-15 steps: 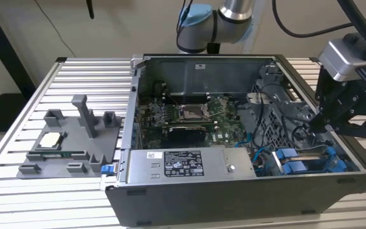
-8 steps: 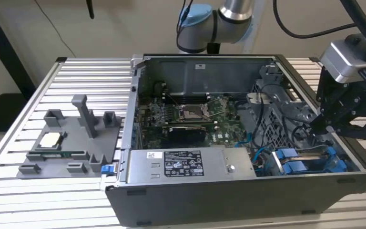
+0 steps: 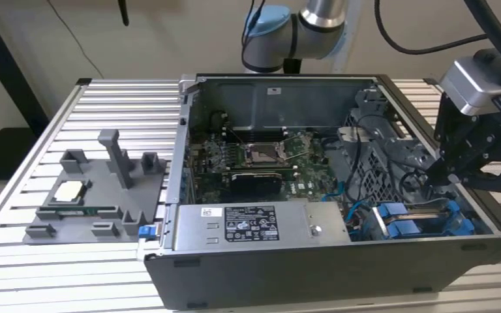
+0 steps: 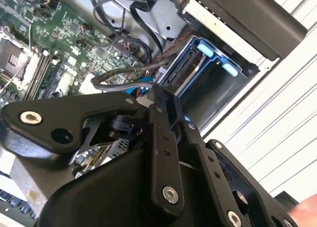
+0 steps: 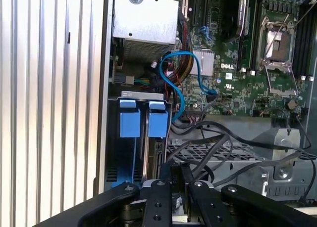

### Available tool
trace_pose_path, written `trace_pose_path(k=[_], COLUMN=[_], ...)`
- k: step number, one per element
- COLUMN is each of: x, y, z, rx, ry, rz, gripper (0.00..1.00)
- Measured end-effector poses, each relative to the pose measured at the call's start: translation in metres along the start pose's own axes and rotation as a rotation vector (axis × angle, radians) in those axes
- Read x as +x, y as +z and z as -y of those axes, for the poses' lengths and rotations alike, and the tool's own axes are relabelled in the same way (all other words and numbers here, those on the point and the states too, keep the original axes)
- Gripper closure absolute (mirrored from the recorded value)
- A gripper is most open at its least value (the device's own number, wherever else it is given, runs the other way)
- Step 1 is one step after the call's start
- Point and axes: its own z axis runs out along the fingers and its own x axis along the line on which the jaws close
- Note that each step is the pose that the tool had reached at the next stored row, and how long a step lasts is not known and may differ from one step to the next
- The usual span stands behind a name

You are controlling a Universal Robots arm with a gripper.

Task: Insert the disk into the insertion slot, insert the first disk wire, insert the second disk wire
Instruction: 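Insert the first disk wire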

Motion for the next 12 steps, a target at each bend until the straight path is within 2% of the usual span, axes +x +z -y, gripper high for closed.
trace_pose_path(k=[1,3,5,9,12], x=[0.0001,0.0002,0.0002,0.0003,-0.0006], y=[0.0004,0.001,0.0021,0.0057,0.0092], z=[0.0002,0.0004,0.0011,0.0027,0.0045], rx=[-0.0003,-0.0013,-0.0022,-0.0033,-0.0079], ry=[0.001,0.001,0.001,0.001,0.008], rz=[-0.0071,-0.0288,-0.0458,-0.0632,-0.0659], gripper=[0.81,0.81,0.81,0.81,0.81])
